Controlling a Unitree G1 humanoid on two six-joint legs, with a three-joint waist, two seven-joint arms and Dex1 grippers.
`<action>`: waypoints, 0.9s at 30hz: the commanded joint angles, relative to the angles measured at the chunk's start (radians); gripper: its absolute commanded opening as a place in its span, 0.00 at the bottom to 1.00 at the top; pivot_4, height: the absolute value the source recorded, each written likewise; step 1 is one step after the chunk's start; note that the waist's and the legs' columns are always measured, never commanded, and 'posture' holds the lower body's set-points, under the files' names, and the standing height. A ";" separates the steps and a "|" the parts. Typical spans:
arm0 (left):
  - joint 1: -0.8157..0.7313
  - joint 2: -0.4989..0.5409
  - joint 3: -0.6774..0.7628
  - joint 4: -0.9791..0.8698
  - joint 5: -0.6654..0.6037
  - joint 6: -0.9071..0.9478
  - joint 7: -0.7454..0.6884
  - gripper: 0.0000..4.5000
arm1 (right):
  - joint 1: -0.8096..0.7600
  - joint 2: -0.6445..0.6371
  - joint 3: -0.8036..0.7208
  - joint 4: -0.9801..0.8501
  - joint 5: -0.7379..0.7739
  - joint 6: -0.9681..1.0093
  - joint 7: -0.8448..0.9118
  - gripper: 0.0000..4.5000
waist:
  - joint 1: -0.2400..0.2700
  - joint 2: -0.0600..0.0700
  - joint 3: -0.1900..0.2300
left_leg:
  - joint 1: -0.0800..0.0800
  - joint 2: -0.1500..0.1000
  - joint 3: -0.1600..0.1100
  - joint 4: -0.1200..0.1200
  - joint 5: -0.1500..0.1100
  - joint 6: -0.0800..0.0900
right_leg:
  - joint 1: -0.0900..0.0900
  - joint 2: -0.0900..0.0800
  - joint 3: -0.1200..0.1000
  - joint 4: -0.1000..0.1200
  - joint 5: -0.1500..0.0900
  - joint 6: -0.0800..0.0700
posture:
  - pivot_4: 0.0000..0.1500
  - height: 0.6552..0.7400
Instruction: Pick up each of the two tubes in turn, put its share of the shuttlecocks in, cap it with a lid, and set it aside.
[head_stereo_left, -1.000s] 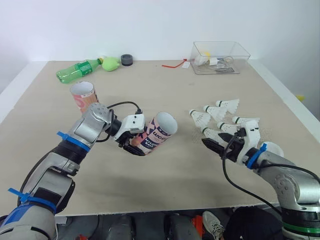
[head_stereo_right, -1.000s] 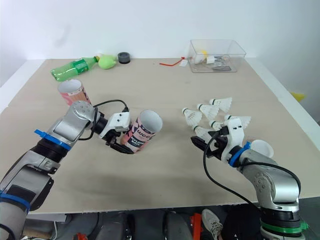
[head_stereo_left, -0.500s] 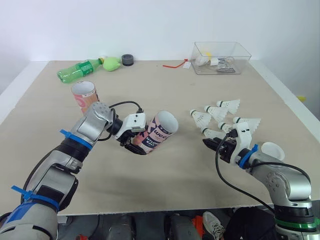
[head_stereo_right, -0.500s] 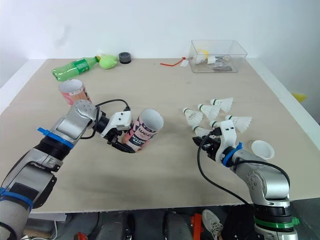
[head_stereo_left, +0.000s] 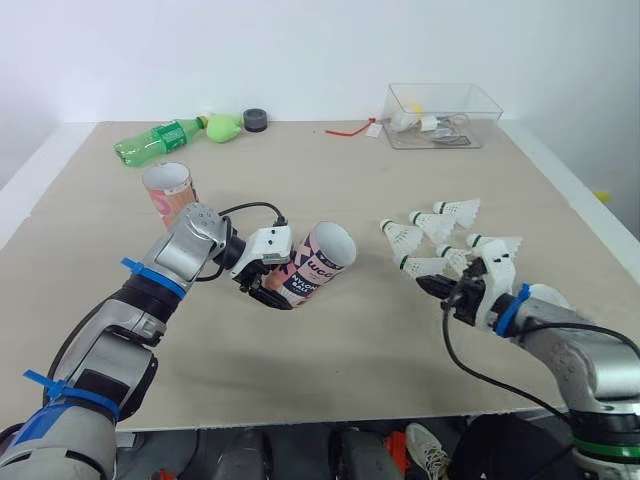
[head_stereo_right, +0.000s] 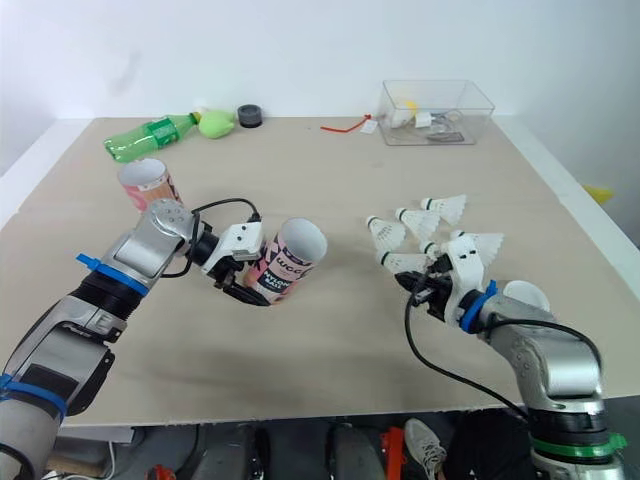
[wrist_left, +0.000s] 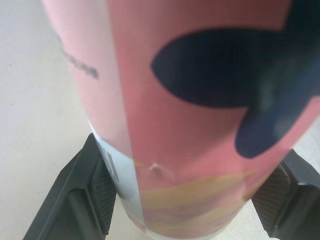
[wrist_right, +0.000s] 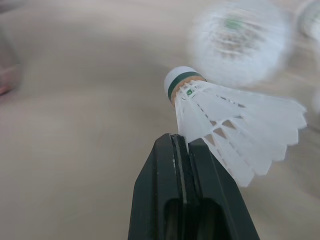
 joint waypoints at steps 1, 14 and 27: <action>-0.016 0.014 0.004 0.019 0.013 -0.006 -0.008 0.66 | -0.008 -0.176 -0.053 -0.122 0.043 -0.111 0.256 0.00 | 0.000 0.001 0.000 | 0.000 0.000 0.000 0.000 0.000 0.000 | 0.000 0.000 0.000 0.000 0.000 0.000 | 1.00 1.00; -0.086 -0.014 0.011 0.099 0.012 0.015 -0.043 0.66 | -0.699 -0.237 0.314 0.149 -0.282 -0.583 0.545 0.00 | -0.004 0.002 0.002 | 0.001 -0.001 -0.002 0.000 0.002 0.002 | -0.003 0.004 0.005 0.000 0.001 -0.007 | 1.00 1.00; -0.074 -0.029 0.032 0.067 -0.009 0.038 -0.024 0.66 | -0.802 -0.094 0.447 0.328 -0.447 -0.862 0.648 0.00 | -0.001 0.002 0.002 | -0.002 -0.002 -0.002 0.001 -0.002 0.004 | -0.004 0.001 0.004 0.001 0.002 -0.005 | 1.00 1.00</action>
